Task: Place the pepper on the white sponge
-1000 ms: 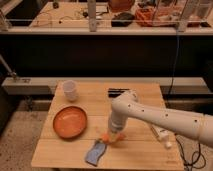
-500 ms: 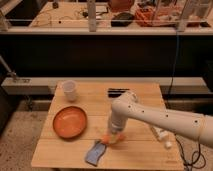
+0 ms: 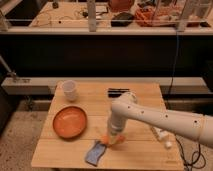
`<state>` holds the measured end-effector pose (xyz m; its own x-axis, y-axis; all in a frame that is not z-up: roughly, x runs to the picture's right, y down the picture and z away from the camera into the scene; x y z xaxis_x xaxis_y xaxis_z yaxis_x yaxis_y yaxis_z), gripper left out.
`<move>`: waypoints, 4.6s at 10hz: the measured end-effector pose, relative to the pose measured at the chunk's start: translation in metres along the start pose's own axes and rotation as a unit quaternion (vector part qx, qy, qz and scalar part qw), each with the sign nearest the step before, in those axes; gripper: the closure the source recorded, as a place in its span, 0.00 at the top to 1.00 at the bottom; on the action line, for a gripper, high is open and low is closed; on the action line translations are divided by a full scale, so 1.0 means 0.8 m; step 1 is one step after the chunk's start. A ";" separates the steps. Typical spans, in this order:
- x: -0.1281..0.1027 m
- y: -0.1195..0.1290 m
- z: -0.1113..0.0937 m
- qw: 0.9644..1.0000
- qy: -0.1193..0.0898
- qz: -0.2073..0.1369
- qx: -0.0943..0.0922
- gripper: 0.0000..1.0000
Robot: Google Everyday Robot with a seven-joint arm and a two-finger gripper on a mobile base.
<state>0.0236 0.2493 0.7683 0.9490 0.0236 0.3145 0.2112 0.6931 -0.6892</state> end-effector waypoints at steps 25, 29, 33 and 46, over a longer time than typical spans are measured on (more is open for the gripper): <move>-0.035 0.014 0.008 0.999 0.020 -0.027 -0.016 0.00; -0.042 0.014 0.008 0.999 0.024 -0.031 -0.016 0.00; -0.047 0.015 0.008 0.999 0.029 -0.034 -0.017 0.00; -0.065 0.018 0.010 0.998 0.038 -0.044 -0.017 0.00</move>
<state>-0.0244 0.2640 0.7477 0.9411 -0.0928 0.3253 0.3018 0.6646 -0.6836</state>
